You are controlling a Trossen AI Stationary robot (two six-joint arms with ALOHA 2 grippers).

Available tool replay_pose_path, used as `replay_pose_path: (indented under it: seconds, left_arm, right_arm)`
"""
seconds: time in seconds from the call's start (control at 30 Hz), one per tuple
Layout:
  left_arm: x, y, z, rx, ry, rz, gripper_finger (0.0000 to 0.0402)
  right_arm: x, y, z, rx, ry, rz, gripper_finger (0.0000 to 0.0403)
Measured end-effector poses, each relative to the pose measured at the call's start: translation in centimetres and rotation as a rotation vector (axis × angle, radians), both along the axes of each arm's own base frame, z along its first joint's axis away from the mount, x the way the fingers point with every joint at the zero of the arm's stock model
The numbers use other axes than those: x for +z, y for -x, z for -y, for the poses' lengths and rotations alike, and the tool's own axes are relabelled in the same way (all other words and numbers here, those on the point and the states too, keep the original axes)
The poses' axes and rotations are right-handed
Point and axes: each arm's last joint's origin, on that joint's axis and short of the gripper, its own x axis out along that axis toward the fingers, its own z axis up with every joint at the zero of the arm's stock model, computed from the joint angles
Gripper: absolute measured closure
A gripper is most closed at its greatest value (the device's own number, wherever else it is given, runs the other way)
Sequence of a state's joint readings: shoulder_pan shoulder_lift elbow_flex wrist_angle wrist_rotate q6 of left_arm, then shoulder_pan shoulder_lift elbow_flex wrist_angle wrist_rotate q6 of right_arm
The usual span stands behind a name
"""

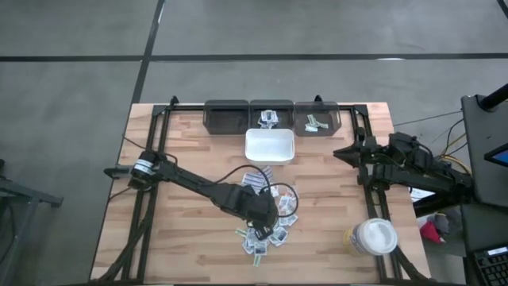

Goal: Pick & Place First Aid Supplies
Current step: Put the blue alcohol pad into the middle gray bin

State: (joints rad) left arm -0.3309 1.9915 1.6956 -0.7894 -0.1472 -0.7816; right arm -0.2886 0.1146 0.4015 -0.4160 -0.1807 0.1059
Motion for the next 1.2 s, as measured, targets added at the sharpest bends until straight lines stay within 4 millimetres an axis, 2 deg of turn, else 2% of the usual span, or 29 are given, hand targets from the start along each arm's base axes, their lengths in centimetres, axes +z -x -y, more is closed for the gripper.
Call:
replay_pose_path:
  seconds: [0.17,0.37,0.5,0.73,1.0,1.2]
  left_arm:
    - [-0.3,-0.2,0.0,-0.055,-0.031,0.013,0.0266]
    - [-2.3,0.0,0.2,-0.061,-0.021,-0.034,0.0266]
    - [-3.0,0.3,0.3,0.003,0.054,-0.065,0.0266]
    - [-3.1,0.4,0.5,0.238,0.262,-0.114,0.0266]
    - [-3.1,0.4,0.5,0.332,0.311,-0.130,0.0267]
    - [-4.4,0.9,0.5,0.407,0.371,-0.189,0.0268]
  right_arm:
    - [0.2,0.6,-0.2,0.001,0.012,0.039,0.0364]
    - [0.2,0.6,-0.2,0.002,0.011,0.040,0.0364]
    - [0.1,0.5,-0.2,0.003,0.010,0.034,0.0364]
    - [0.1,0.4,-0.1,0.003,0.009,0.030,0.0364]
    - [0.1,0.4,-0.1,0.003,0.009,0.030,0.0365]
    - [0.1,0.4,-0.1,0.003,0.009,0.030,0.0364]
